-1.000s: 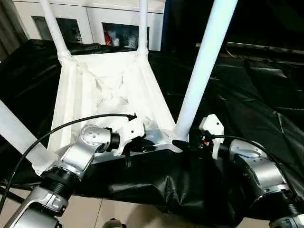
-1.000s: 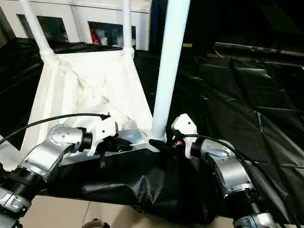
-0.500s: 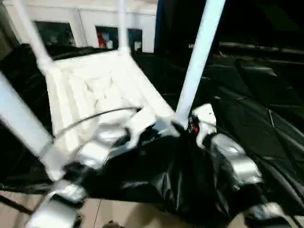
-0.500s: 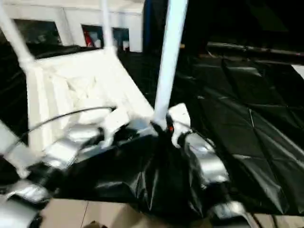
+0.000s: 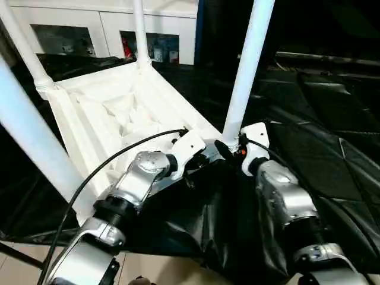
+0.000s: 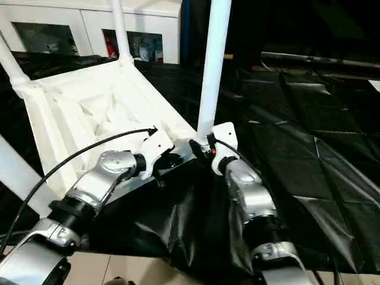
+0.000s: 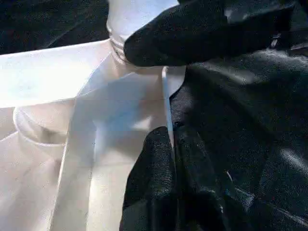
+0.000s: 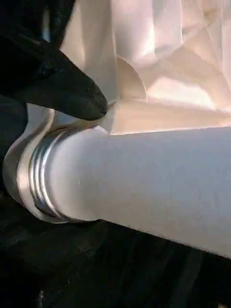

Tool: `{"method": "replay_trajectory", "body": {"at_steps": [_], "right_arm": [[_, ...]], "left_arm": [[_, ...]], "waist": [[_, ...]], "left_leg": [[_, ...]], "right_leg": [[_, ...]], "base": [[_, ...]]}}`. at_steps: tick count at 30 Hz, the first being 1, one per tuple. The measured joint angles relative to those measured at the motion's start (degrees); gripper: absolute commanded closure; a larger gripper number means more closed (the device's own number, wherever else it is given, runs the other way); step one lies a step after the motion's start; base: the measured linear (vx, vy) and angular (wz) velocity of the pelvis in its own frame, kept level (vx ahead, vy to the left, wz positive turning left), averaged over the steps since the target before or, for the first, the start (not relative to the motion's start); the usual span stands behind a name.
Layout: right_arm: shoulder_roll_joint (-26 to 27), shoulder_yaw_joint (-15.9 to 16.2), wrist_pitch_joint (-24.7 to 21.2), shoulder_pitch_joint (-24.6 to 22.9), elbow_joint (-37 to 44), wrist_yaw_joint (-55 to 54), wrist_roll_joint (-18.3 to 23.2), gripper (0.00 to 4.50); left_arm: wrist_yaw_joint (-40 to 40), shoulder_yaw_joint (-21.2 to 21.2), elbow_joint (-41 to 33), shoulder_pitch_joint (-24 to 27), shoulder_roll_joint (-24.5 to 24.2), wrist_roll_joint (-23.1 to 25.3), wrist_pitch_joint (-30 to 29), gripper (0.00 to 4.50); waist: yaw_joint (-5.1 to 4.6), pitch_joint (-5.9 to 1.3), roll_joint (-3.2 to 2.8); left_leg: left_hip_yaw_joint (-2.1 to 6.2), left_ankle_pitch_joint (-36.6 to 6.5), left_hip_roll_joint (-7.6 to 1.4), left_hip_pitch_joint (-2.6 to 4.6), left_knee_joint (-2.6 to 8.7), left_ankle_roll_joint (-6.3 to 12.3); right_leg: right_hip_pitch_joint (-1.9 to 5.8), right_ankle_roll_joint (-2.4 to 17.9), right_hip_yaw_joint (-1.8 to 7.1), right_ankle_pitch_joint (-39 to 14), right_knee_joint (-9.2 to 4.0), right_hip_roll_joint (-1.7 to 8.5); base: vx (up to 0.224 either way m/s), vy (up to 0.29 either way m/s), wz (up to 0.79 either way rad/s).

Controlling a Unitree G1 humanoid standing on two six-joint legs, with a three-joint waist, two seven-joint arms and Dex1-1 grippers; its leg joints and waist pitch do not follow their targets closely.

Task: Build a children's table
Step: Rotate leg to tighten

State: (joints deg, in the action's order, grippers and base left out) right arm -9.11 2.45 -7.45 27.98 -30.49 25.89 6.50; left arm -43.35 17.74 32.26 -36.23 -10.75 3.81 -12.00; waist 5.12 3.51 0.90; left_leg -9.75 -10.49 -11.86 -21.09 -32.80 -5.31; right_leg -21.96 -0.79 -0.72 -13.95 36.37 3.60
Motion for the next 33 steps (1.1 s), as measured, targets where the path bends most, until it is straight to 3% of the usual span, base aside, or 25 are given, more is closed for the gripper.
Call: {"method": "replay_trajectory", "body": {"at_steps": [7,13,33], "right_arm": [[-8.1,3.3,-1.1,-3.0,5.9,15.1,1.7,0.94],[-12.0,6.3,-2.7,-5.7,11.1,25.6,3.2,0.94],[-11.8,7.3,-4.1,-6.0,12.4,29.2,4.9,0.94]], "left_arm": [[-10.9,0.1,-3.4,2.8,-7.3,-2.0,5.8,4.50],[-21.0,-0.2,-7.8,5.7,-13.2,-5.9,5.7,4.50],[-24.4,-0.9,-11.3,7.9,-15.7,-7.3,4.4,4.50]], "waist": [[0.13,0.08,0.08],[0.15,0.29,0.38],[0.03,0.48,0.71]], "left_leg": [[-0.08,0.3,-0.04,-0.13,0.26,0.36],[-0.09,0.3,-0.03,-0.29,0.22,0.46],[-0.12,0.3,-0.04,-0.27,0.18,0.49]], "right_leg": [[-0.08,0.1,-0.05,-0.1,-0.33,-0.16],[-0.12,0.1,-0.06,-0.1,-0.51,-0.14],[-0.13,0.1,-0.06,-0.1,-0.43,-0.14]], "base": [[0.000,0.000,0.00],[0.000,0.000,0.00],[0.000,0.000,0.00]]}}
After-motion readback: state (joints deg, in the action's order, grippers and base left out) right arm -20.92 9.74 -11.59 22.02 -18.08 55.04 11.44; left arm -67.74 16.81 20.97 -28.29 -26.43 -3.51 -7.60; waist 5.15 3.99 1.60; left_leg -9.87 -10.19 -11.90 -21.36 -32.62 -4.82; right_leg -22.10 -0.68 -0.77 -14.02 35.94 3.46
